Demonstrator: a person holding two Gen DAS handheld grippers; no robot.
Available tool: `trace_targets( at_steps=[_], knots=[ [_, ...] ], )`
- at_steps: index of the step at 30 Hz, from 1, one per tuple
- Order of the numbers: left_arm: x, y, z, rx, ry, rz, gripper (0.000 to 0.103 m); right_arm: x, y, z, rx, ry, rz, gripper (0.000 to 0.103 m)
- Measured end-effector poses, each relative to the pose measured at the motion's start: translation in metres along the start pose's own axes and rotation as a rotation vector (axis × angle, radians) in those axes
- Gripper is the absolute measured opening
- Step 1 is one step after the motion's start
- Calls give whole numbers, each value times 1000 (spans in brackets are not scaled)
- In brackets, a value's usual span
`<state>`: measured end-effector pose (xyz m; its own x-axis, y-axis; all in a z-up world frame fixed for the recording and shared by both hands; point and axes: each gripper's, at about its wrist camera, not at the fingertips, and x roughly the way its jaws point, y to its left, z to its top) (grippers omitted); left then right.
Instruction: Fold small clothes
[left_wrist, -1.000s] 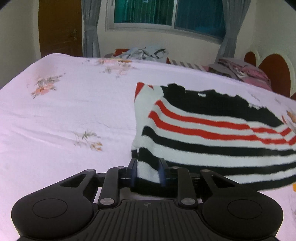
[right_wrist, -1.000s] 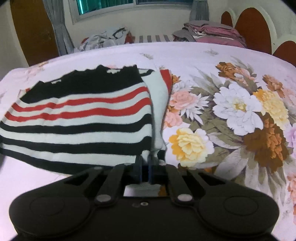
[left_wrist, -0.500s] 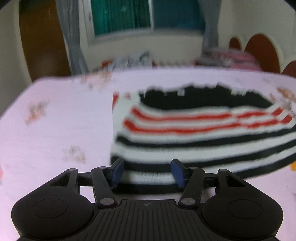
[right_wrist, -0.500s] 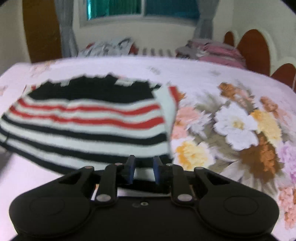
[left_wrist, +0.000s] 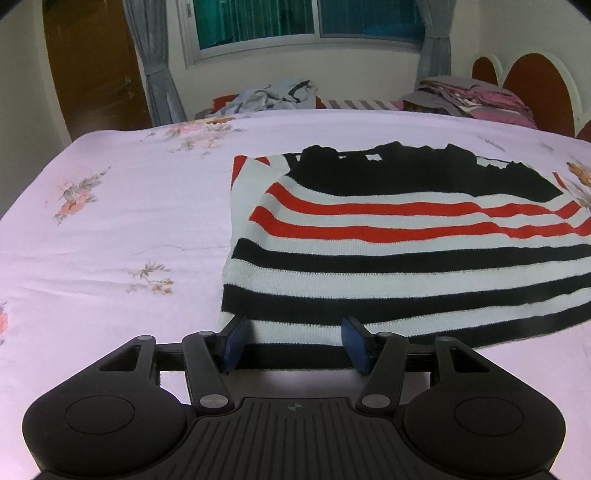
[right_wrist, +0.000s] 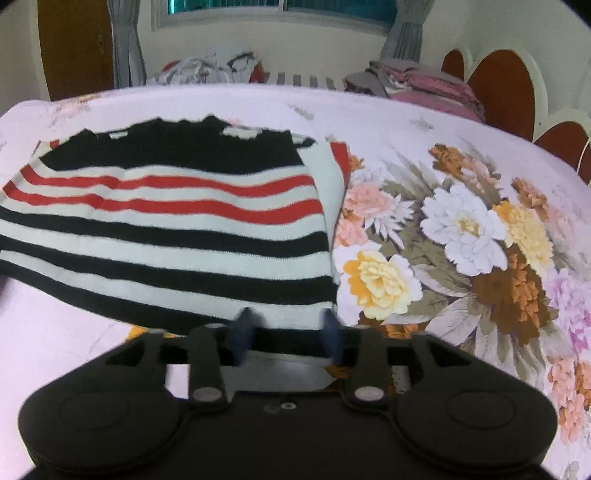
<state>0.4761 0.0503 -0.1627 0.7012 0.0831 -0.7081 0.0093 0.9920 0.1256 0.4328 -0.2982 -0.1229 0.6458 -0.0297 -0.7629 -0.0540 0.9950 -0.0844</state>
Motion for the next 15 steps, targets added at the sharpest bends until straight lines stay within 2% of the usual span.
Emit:
trace_targets(
  at_steps=[1, 3, 4, 6, 8, 10, 12, 15],
  knots=[
    [-3, 1, 0, -7, -1, 4, 57, -4, -1, -1, 7, -11, 18, 40],
    [-9, 4, -1, -26, -6, 10, 69, -11, -2, 0, 19, -35, 31, 38],
    [-14, 6, -3, -42, -14, 12, 71, -15, -3, 0, 26, -45, 37, 35],
    [-25, 11, -8, -84, -27, -4, 74, -21, -5, 1, 44, -65, 58, 22],
    [-33, 15, -16, -134, -27, -28, 74, -26, -4, 1, 49, -77, 71, 16],
    [-38, 25, -25, -252, -16, -111, 73, -29, -3, 2, 54, -85, 95, 12],
    [-29, 35, -32, -391, 19, -194, 66, -30, 1, 4, 57, -96, 120, 11],
    [-11, 50, -40, -589, 35, -248, 64, -28, 9, 11, 73, -108, 171, 6]
  ],
)
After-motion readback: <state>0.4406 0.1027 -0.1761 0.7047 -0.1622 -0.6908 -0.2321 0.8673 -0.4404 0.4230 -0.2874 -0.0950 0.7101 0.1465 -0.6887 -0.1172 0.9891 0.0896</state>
